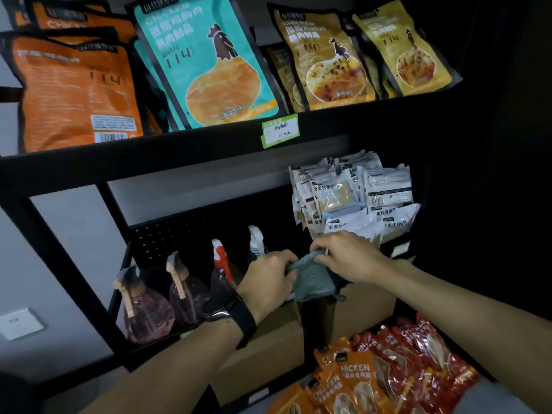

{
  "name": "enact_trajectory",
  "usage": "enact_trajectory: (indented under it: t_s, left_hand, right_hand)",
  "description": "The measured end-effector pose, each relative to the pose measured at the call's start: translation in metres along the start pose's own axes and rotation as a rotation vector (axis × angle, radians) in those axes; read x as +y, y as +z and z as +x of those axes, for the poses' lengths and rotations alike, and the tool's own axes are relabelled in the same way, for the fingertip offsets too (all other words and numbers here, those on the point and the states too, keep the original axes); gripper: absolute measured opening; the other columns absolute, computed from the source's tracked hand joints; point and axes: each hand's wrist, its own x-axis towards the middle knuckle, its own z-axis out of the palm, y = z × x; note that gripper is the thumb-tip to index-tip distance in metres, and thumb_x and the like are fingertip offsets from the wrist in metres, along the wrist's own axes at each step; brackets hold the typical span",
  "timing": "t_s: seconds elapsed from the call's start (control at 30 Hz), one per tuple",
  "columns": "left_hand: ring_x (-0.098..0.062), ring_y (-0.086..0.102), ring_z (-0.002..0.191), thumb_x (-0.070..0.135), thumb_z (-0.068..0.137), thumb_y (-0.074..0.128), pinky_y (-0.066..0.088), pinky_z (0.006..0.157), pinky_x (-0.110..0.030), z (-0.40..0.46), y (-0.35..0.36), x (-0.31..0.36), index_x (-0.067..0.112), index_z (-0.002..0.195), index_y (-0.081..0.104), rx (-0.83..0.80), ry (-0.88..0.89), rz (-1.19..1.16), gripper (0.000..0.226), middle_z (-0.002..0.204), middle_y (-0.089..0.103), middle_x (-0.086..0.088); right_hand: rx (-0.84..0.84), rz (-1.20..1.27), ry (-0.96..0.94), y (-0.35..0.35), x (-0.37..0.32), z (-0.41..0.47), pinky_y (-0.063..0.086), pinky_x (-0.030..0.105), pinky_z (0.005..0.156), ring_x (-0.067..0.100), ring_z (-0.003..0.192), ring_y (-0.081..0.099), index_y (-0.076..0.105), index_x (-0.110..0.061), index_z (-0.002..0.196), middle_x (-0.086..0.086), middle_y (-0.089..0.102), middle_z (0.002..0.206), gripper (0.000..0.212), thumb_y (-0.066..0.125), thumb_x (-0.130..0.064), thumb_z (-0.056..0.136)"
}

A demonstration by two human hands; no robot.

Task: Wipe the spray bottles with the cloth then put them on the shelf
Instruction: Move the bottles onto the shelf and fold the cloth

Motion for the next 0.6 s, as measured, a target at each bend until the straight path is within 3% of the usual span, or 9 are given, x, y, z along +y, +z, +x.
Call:
enact_trajectory:
  t_s: [0.3,0.6]
  left_hand:
    - [-0.019,0.063,0.108,0.020,0.098,0.054,0.048,0.092,-0.035,0.005,0.050,-0.016,0.018,0.118,0.065,-0.036,-0.095,0.014,0.022,0.114,0.070,0.000]
    - [-0.023,0.064,0.103,0.015,0.100,0.051,0.048,0.085,-0.034,0.021,0.077,-0.031,0.016,0.123,0.063,0.014,-0.148,-0.058,0.025,0.111,0.067,-0.006]
  right_hand:
    - [-0.075,0.050,0.039,0.056,0.028,0.006,0.052,0.040,0.079,0.015,0.091,0.062,0.065,-0.021,0.106,-0.005,0.067,0.101,0.014,0.056,-0.028,0.096]
    - [-0.080,0.097,0.084,0.076,0.044,0.040,0.052,0.041,0.078,0.018,0.090,0.062,0.065,-0.021,0.105,-0.001,0.068,0.102,0.014,0.056,-0.026,0.096]
